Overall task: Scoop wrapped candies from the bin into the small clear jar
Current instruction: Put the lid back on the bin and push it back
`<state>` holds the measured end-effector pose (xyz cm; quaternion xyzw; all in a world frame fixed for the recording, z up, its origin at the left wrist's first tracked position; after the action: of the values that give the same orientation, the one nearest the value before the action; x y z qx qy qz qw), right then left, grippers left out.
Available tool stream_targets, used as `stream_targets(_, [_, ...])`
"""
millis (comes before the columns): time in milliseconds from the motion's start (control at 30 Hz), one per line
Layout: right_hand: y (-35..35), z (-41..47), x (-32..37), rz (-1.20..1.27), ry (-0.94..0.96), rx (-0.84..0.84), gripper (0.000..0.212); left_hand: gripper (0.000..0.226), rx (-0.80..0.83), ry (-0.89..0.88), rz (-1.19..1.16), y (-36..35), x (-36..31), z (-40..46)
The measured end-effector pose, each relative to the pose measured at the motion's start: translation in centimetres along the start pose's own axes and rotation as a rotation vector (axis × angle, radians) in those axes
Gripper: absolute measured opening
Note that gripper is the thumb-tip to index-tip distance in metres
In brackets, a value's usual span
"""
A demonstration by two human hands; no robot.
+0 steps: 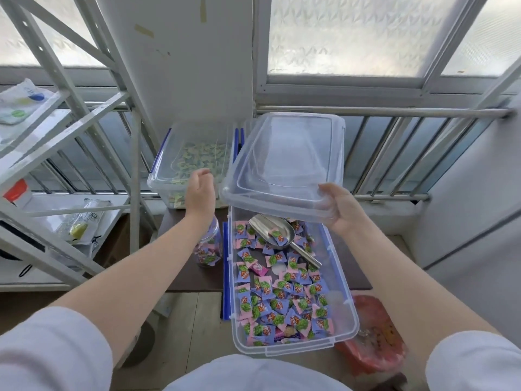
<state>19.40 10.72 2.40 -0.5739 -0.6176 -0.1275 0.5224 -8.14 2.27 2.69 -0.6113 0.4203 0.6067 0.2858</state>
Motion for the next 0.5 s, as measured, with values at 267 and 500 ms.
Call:
stream_targets(267, [4.6, -5.2, -2.3, -0.153, -0.074, 0.195, 0.021, 0.038, 0.368, 0.183, -0.433, -5.9, 0.2, -0.9])
stream_targets(500, [4.8, -2.3, -0.1, -0.660, 0.117, -0.109, 0.052, 0.024, 0.370, 0.182, -0.349, -6.1, 2.6, -3.9])
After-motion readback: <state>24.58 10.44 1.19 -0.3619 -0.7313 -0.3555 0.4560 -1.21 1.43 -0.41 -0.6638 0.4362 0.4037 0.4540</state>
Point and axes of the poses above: each hand's wrist, its own z-axis towards the middle knuckle, its own y-axis out of the back of the hand, x = y × z, the point moved 7 cm from there along z, towards the middle knuckle, and after that the axes turned 15 degrees about x, right-handed, at the moved point
